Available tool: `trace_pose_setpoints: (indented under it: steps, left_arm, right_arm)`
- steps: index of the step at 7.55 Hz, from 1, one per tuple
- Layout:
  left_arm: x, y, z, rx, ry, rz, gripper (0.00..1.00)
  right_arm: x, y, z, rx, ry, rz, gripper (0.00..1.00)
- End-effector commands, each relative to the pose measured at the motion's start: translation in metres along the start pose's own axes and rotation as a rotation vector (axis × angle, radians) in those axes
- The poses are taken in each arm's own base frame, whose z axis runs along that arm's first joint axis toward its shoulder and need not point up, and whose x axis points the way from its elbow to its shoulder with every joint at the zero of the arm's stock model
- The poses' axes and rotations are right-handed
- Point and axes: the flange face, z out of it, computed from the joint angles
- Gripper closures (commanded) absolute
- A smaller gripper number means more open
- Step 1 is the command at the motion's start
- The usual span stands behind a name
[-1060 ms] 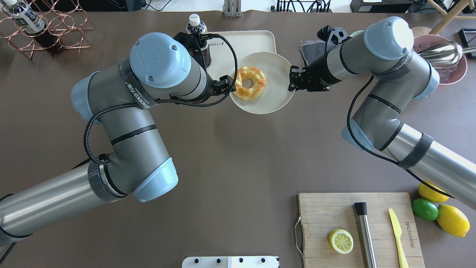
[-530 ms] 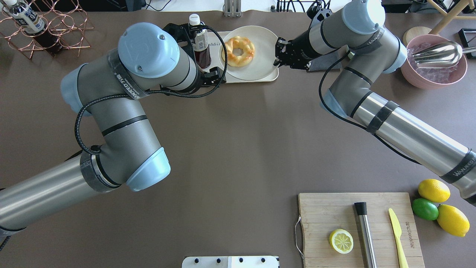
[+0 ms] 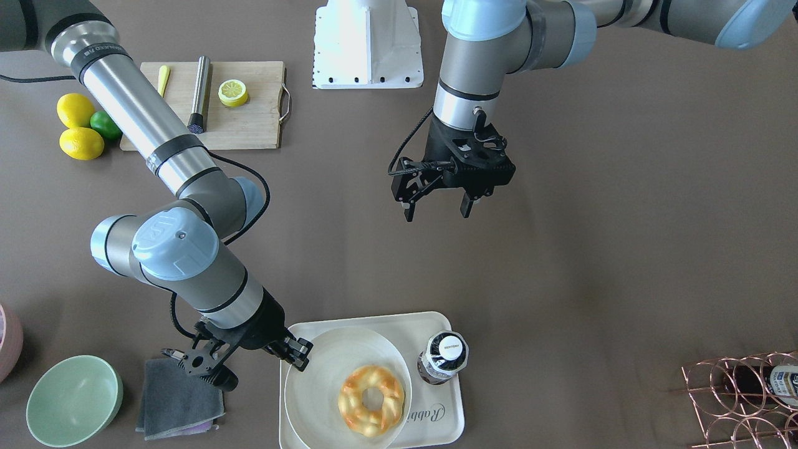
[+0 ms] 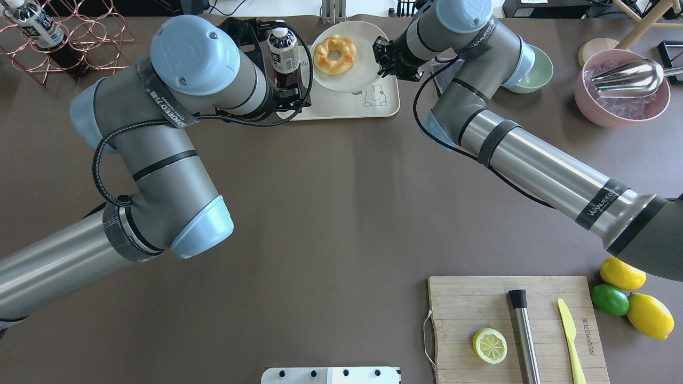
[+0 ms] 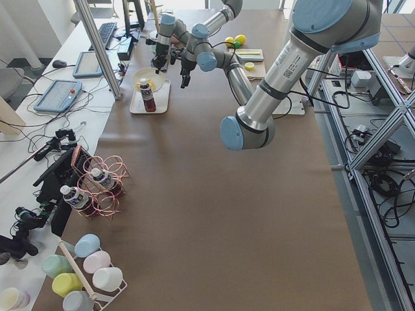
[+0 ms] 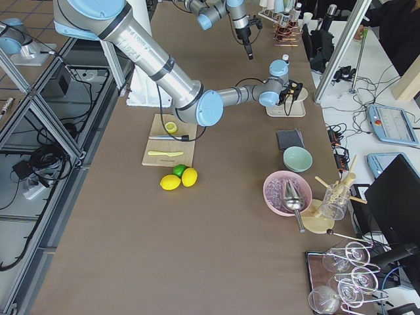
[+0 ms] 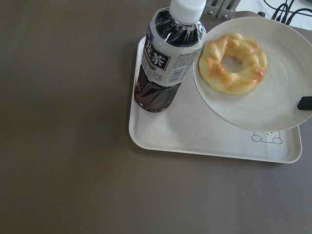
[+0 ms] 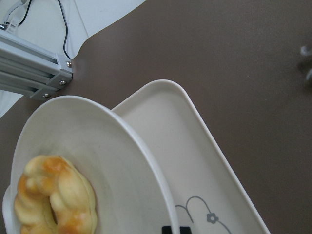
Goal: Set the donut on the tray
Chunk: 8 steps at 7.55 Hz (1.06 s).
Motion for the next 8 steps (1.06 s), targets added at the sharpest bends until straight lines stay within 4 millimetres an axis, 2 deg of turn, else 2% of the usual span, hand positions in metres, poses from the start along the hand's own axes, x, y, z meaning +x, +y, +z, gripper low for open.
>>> trace_pose_setpoints:
  steps: [1,2,3,4,5,7,8]
  left_arm:
    - [-0.009,-0.017,0.002,0.018,-0.012,0.015,0.02]
    - [-0.025,-0.026,0.004,0.014,-0.028,0.023,0.02]
    - [-0.051,-0.036,0.007,-0.036,-0.039,0.049,0.02]
    - [-0.086,-0.043,0.004,-0.053,-0.054,0.075,0.02]
    - [-0.118,-0.054,-0.002,-0.04,-0.076,0.116,0.02]
    - [-0.176,-0.081,-0.011,-0.074,-0.106,0.129,0.02]
    - [-0.224,-0.088,-0.015,-0.08,-0.147,0.158,0.02]
  right_arm:
    - [0.001,0.014,0.025,0.018,0.011,-0.012,1.0]
    - [-0.001,0.018,0.025,0.009,0.009,-0.018,0.9]
    - [-0.003,0.027,0.027,0.004,0.005,-0.029,0.29]
    - [-0.003,0.03,0.029,0.004,0.005,-0.033,0.01]
    - [-0.003,0.032,0.029,0.004,0.004,-0.037,0.01]
    - [0.002,0.018,0.022,0.013,0.006,-0.069,0.01]
    - [0.0,0.011,0.013,0.019,0.005,-0.062,0.01]
